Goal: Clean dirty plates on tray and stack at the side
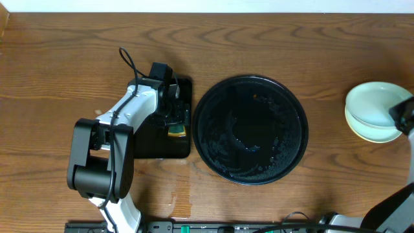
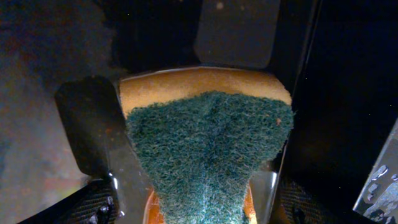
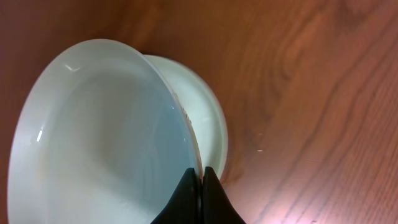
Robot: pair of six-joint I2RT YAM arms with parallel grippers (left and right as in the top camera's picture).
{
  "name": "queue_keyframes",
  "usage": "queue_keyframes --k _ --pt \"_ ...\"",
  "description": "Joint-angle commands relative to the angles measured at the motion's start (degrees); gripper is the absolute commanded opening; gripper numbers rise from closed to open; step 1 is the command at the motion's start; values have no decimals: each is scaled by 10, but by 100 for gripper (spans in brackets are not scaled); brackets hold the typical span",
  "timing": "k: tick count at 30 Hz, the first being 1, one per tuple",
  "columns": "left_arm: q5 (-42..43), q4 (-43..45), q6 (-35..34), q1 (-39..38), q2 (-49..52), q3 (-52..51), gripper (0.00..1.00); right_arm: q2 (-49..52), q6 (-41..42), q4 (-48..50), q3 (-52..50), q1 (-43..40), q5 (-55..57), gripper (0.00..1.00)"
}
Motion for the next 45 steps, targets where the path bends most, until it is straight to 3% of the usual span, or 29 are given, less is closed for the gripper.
queue_keyframes --k 1,3,5,7,15,25,28,30,31,38,45 --pt "-5 -3 3 2 6 -2 84 27 -10 12 2 -32 -49 1" --pt "-5 -3 4 2 6 -2 84 37 -26 23 2 -42 -66 5" --pt "-5 -3 4 2 6 -2 84 43 -50 37 2 -45 -93 23" --pt "-13 -3 3 2 6 -2 84 44 -75 46 2 -43 -120 31" --pt "-50 -5 3 2 -43 -1 84 44 -165 41 2 -2 -226 36" --pt "-83 -37 -2 31 -153 -1 84 44 -274 -18 2 157 -254 47" --pt "-83 -71 -27 57 -170 -1 85 44 -297 -48 2 213 -254 68" --pt "-83 -98 -27 75 -174 -1 85 44 -301 -70 2 243 -253 96" --pt "-83 -111 -27 83 -174 -1 84 44 -301 -83 2 255 -253 99" --pt "-83 -160 15 104 -187 -2 84 42 -300 -136 2 313 -214 99" --pt "-83 -127 15 104 -273 -63 84 5 -275 -123 -38 355 -205 99"
